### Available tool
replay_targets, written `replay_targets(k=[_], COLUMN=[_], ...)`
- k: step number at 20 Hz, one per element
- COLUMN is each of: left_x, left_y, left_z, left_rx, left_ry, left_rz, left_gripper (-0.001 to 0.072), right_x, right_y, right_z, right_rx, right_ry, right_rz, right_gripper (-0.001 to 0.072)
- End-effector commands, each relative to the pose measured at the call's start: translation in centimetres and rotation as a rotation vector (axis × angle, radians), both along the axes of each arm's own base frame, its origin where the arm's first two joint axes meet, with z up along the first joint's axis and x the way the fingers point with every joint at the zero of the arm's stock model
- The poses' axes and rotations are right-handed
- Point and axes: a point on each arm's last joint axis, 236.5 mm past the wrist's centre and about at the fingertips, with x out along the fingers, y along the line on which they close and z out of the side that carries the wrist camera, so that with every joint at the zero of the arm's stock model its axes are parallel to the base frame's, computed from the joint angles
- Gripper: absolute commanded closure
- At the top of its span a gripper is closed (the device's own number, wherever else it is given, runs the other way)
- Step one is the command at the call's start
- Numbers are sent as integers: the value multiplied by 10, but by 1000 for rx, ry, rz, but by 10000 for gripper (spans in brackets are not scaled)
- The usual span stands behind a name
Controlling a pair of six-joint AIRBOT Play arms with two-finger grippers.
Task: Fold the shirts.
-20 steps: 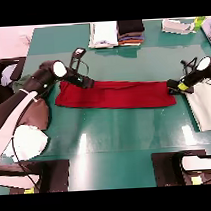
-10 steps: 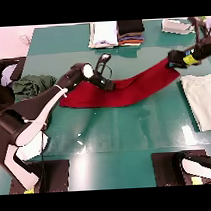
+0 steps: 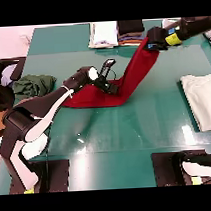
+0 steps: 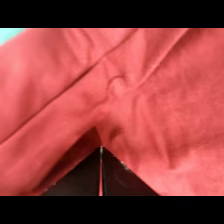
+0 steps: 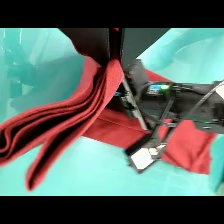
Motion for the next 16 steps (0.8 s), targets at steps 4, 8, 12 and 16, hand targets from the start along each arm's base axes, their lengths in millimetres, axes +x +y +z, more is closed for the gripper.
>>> replay_targets(k=[4,8,12,16], left_x=[47,74,67,51], left_y=[87,222,312,347], left_z=[73,155,231,274], left_rx=[47,235,258,250], left_ry=[-124,-308,-428,-499], left_rz=[99,249,423,504], left_gripper=[685,685,685,684], right_x=[4,5,11,3], right_y=[74,158,264,303], right_z=[3,-10,-43,-77], right_rx=[51,111,293,316], right_ry=[-32,-72,-113,-101], right_rz=[109,221,323,385], right_gripper=[694,693,507,378])
